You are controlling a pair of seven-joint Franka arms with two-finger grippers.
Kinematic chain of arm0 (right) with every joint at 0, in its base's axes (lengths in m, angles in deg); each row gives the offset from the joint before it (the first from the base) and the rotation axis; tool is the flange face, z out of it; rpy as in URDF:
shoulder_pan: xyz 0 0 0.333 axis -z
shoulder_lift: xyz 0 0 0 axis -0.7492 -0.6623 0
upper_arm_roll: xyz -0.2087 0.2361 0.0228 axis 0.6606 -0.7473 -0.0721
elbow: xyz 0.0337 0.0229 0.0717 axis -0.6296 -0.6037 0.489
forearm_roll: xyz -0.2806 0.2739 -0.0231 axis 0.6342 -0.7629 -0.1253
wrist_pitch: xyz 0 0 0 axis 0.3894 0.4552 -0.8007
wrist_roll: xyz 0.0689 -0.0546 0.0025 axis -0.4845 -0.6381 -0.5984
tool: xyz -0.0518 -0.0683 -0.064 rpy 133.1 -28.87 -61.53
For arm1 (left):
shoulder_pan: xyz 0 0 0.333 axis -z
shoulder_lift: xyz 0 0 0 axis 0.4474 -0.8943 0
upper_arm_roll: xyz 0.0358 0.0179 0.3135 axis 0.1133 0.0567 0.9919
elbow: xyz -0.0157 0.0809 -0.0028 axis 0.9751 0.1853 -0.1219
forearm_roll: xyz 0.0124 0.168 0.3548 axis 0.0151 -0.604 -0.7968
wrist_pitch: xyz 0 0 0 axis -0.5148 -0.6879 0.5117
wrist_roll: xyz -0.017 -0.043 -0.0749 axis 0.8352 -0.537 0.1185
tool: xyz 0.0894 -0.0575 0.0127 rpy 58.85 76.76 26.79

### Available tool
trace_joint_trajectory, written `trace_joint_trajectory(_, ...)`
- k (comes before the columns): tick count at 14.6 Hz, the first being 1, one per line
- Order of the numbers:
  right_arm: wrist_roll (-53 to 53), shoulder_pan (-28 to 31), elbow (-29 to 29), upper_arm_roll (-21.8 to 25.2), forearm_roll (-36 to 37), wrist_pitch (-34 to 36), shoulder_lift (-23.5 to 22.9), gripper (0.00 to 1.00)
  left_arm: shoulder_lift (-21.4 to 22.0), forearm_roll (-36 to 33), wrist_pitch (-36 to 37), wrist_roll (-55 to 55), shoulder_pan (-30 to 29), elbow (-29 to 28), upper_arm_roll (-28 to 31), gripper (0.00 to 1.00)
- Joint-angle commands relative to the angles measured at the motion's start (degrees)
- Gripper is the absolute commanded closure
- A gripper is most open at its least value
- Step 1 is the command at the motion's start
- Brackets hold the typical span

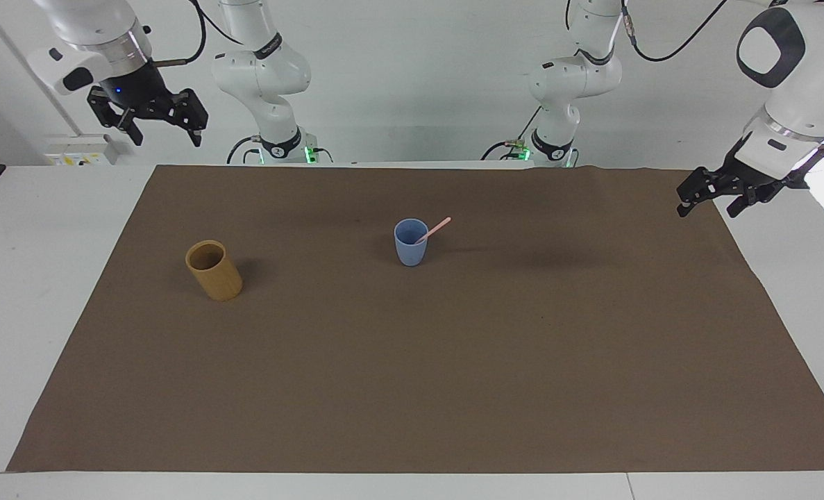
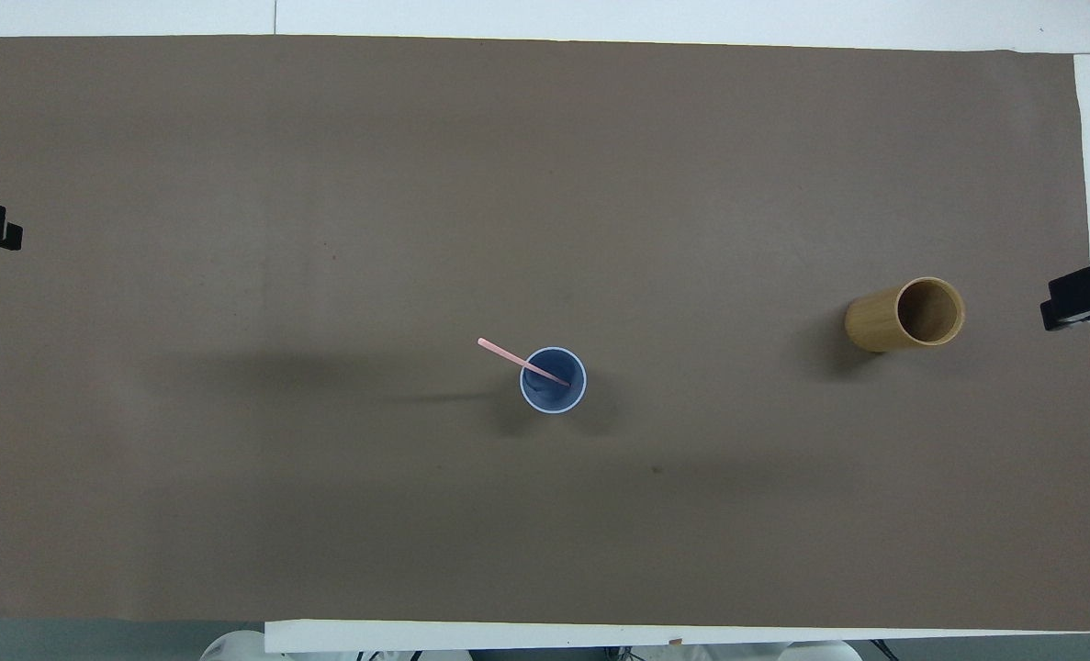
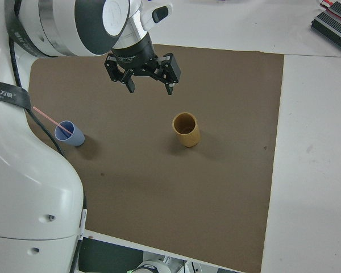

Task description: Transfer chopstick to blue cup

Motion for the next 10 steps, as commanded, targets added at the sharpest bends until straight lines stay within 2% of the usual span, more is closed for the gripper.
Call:
trace_joint_trajectory(1,-0.5,2.8,-2.4,-0.2,-3.5,-1.7,1.3,0.00,1.0,-0.8,-0.7,0.2,-0.5,-0.9,-0.4,0.00)
trace_joint_trajectory(4,-4.1,6.3,-2.7,0.0,-4.2,-1.9,1.5,0.00,1.0,-0.8,-0.7,0.3,-0.5,-0.9,-0.4,0.00)
trace_joint_trajectory(10,-4.9,6.1,-3.4,-0.3,-3.7,-1.4,1.8,0.00,1.0,-0.8,-0.6,0.3,-0.5,-0.9,-0.4,0.00)
